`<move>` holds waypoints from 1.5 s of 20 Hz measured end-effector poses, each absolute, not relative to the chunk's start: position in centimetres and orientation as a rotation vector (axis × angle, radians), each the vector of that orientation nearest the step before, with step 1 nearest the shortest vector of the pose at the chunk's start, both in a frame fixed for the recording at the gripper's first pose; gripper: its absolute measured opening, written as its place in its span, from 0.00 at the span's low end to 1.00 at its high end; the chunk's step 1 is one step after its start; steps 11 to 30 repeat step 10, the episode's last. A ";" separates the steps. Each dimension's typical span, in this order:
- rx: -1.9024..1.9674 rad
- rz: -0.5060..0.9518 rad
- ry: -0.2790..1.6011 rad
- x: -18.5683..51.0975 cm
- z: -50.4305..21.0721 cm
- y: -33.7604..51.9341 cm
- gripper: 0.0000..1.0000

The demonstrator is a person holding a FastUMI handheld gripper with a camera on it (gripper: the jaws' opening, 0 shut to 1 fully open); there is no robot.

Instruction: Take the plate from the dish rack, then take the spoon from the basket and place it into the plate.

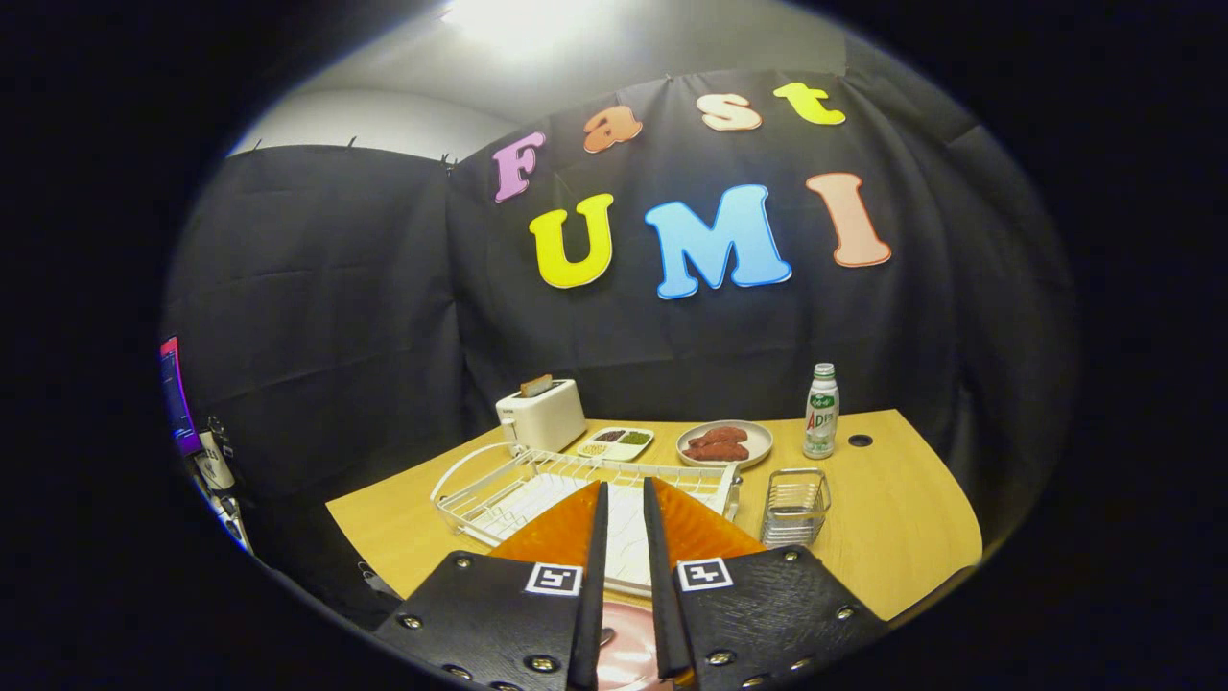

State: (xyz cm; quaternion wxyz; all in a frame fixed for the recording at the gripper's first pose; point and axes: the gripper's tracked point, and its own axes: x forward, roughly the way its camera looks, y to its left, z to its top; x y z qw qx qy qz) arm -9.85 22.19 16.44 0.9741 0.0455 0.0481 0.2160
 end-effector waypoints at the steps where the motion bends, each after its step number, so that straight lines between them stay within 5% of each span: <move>1: 0.092 0.423 0.078 -9.6 17.6 21.7 0.22; 10: 0.018 0.304 -0.124 -8.4 28.5 17.8 0.22; 30: 0.018 0.304 -0.124 -8.4 28.5 17.8 0.22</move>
